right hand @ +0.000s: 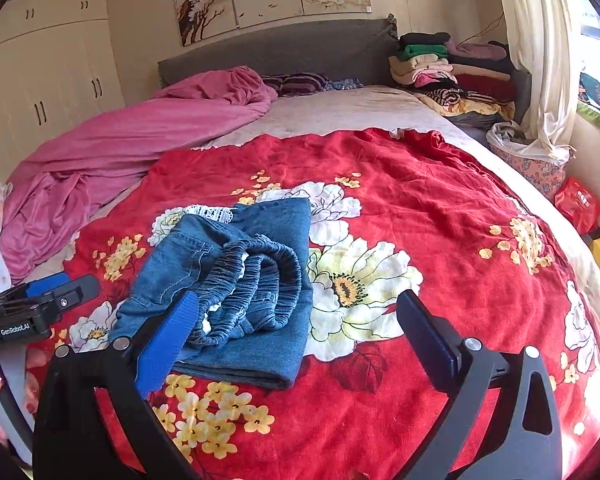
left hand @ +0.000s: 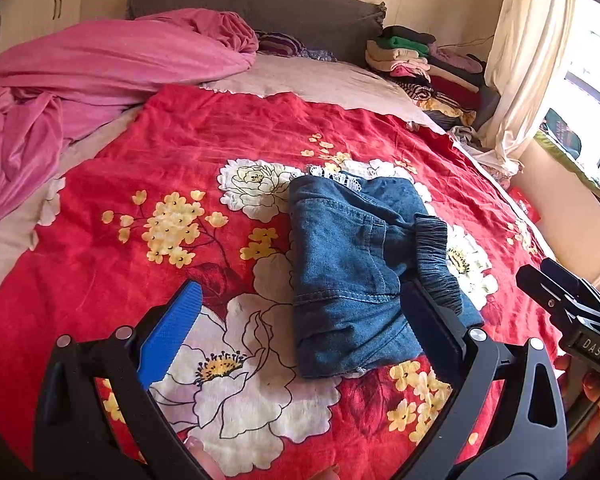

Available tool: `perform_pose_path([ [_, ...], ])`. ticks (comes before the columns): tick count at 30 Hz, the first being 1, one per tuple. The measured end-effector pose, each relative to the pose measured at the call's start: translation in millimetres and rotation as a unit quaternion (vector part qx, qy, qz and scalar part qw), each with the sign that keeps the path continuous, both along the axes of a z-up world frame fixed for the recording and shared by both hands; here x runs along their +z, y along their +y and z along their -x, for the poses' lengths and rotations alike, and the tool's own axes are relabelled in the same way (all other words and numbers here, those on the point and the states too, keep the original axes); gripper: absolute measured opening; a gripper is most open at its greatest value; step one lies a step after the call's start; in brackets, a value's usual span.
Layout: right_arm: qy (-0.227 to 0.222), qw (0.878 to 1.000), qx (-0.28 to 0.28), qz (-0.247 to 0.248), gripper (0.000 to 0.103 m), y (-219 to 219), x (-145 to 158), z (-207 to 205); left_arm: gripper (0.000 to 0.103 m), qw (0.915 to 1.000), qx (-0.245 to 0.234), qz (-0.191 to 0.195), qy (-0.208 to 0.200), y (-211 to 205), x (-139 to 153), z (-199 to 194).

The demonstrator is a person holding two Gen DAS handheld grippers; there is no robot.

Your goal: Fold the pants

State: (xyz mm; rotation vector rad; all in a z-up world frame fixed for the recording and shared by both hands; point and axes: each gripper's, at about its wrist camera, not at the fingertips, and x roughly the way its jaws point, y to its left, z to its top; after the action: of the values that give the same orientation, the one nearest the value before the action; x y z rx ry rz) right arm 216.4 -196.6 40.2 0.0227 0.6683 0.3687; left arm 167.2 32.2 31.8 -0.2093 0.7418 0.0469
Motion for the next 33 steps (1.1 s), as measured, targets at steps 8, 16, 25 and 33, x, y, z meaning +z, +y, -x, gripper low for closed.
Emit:
perform_pose_path([
  [8,-0.02,1.0,0.003,0.0,0.098,1,12,12,0.093,0.9999,0.002,-0.004,-0.009,-2,9,10],
  [16,-0.029,1.0,0.007,-0.002,0.098,-2,22,27,0.093,0.9998,-0.002,-0.01,-0.019,-5,18,22],
  [25,-0.039,0.999,0.005,-0.004,0.098,-10,27,48,0.093,0.9997,-0.003,-0.004,-0.022,-6,22,39],
  [33,-0.043,0.999,0.004,-0.01,0.098,-17,30,64,0.093,0.9996,-0.008,-0.008,-0.026,-10,24,56],
])
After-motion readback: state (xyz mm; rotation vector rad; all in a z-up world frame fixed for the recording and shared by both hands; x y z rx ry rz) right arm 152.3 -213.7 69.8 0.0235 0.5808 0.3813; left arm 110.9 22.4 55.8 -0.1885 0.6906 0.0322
